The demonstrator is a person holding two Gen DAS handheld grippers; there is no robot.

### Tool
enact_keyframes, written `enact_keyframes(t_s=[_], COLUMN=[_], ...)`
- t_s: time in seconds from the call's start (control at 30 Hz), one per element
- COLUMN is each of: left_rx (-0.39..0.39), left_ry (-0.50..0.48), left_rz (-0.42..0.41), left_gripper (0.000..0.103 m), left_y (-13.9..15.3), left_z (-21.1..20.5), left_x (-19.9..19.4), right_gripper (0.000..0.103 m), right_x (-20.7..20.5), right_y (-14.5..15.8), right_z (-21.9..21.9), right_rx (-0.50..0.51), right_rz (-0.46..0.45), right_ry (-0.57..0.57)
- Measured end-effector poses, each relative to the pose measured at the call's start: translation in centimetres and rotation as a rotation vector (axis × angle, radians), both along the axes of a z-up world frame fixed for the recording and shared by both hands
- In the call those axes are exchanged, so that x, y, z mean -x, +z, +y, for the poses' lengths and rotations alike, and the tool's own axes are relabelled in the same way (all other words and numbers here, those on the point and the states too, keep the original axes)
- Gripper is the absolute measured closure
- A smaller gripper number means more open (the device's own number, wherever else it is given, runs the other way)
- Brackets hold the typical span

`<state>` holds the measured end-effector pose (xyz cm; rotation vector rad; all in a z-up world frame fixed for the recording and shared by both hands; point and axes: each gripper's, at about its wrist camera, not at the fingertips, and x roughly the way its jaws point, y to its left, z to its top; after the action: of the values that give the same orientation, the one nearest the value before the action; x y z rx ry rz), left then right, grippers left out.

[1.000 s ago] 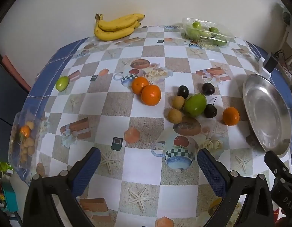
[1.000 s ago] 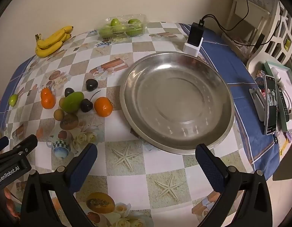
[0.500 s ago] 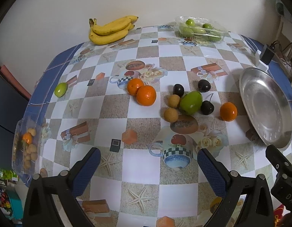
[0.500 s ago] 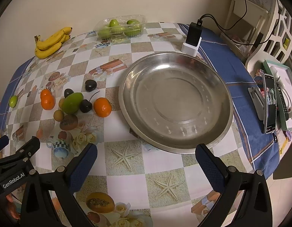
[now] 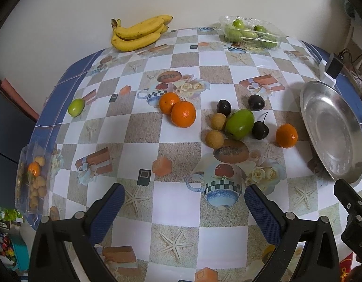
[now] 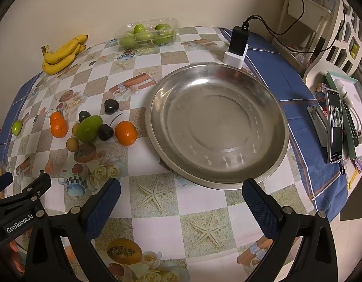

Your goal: Organize fruits

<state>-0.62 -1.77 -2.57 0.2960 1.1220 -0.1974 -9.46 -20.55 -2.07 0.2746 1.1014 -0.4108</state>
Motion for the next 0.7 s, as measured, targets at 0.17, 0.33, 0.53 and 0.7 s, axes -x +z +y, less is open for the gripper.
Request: enact_keyframes(t_s=[0.17,0.33,0.53,0.7], left_rx=[-0.004,-0.006,-0.007,-0.006], left_ry=[0.004,0.007,0.007,0.007], left_rz=[0.004,0.008,0.007,0.007], left_gripper=[0.000,0.000,0.000,0.000], left_y=[-0.17,-0.22,-0.24,-0.25], left_z=[0.11,0.18,0.21,0.24], left_x=[-0.03,-0.06,-0.06,-0.05], right_gripper=[0.000,0.000,0.000,0.000], right_x=[0.02,0.03,0.07,0.04], right_y=[-0.07,-0.09,-0.21,-0.17], right_z=[-0.02,-0.04,-0.06,-0.07], right_rx=[-0.002,-0.003,-0.004,-0.004], right_rz=[0.002,0.002,0.005,0.005], right_ry=[-0.002,-0.003,-0.004,-0.005])
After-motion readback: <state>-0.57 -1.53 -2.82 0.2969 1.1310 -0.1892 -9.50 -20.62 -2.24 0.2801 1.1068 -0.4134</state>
